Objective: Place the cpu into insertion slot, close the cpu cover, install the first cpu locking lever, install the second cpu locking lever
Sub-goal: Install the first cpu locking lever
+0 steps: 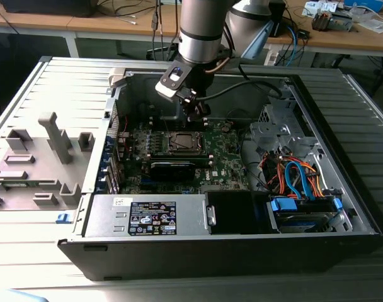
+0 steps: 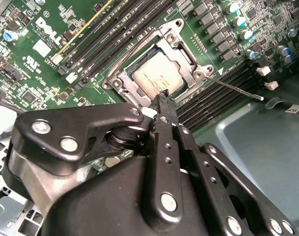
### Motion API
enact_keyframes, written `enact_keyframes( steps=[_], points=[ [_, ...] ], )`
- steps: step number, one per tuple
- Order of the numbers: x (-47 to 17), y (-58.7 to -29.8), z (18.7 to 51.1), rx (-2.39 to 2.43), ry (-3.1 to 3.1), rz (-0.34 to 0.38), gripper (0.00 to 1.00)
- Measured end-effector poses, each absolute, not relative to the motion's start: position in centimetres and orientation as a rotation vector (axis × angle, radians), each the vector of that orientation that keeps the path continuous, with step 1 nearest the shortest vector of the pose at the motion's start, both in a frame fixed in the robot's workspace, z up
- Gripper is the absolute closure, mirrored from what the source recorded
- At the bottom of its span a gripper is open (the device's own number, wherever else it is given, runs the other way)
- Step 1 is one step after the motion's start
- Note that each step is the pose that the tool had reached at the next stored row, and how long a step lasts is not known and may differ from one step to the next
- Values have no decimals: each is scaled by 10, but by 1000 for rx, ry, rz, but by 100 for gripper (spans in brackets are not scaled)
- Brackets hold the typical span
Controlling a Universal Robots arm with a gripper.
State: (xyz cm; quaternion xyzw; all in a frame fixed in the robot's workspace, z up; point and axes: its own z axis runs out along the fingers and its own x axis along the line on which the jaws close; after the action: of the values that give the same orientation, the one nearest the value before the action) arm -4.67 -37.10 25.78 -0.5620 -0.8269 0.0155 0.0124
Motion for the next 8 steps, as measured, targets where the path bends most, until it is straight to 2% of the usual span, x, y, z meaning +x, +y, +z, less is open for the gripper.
enact_keyframes(
  steps=[8],
  points=[
    [-47,-371,258,-1708,-2608,50,89]
  ],
)
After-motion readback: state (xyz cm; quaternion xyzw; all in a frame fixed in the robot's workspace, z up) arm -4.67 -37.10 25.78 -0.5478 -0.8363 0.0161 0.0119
